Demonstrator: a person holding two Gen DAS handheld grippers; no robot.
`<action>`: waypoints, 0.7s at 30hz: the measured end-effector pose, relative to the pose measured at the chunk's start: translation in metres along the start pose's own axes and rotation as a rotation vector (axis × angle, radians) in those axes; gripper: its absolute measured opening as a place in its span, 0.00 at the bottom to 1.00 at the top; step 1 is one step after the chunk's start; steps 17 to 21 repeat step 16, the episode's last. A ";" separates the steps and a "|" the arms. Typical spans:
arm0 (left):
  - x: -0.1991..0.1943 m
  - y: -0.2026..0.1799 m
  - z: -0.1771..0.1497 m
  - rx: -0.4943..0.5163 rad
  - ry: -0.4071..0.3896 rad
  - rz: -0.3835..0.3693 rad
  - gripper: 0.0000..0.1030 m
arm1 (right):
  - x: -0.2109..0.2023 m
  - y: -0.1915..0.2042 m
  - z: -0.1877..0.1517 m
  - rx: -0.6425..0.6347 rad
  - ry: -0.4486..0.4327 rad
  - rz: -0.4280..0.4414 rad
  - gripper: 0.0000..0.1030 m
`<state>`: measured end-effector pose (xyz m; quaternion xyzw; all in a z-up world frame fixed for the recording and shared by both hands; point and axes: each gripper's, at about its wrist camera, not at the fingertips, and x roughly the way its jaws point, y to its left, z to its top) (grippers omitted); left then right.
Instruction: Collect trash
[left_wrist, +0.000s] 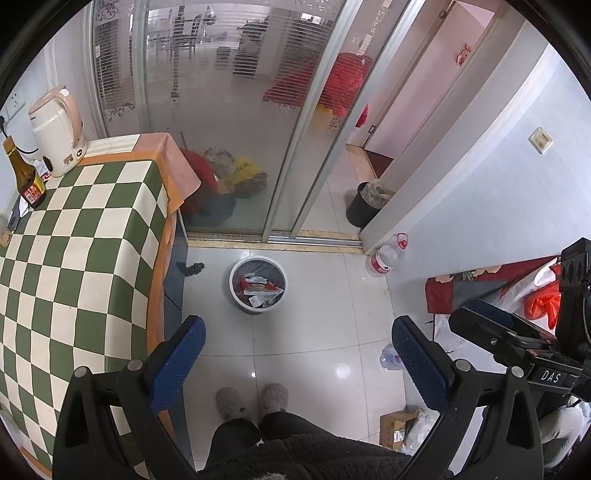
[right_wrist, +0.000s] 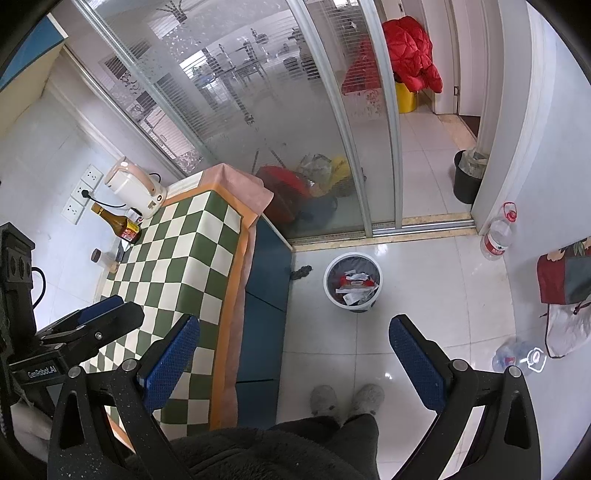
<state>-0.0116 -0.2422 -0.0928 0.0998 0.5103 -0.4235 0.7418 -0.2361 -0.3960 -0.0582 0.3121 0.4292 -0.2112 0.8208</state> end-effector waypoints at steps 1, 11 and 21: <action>0.000 0.000 0.000 -0.001 0.000 -0.001 1.00 | 0.000 0.000 -0.001 0.000 0.001 0.001 1.00; 0.000 0.000 0.001 -0.005 -0.003 0.002 1.00 | 0.001 0.001 -0.002 0.003 0.001 0.002 1.00; 0.000 -0.001 0.001 -0.004 -0.011 0.008 1.00 | 0.002 0.003 -0.004 0.007 0.000 0.001 1.00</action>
